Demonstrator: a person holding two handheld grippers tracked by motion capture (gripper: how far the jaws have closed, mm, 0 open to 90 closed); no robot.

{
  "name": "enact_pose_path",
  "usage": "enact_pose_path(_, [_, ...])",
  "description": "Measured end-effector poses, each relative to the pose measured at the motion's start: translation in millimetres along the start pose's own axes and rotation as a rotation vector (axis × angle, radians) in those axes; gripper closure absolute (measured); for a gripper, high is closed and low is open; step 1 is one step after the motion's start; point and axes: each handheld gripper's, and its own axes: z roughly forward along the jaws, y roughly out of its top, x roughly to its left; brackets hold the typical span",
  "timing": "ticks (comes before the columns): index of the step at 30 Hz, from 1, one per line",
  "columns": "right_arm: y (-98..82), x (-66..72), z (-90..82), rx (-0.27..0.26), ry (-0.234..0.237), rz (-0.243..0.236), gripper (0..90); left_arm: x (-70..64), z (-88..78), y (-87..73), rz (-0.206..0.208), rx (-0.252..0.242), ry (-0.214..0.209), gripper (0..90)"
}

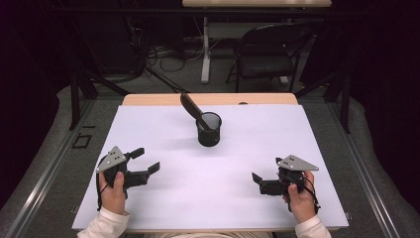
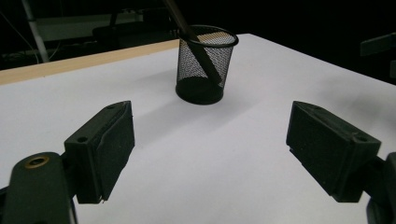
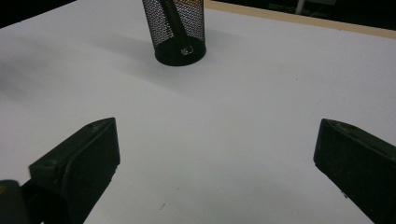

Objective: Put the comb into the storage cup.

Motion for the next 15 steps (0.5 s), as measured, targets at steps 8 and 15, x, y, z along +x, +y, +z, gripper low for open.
enact_pose_path(8, [-8.6,0.0,2.8,-0.016,-0.011,-0.019,1.5,2.1,3.1,-10.3,0.009,0.012,-0.036,15.9])
enact_pose_path(15, [-13.4,-4.4,4.8,-0.029,-0.012,0.010,2.2,4.5,4.6,-14.6,0.020,0.013,-0.034,15.9])
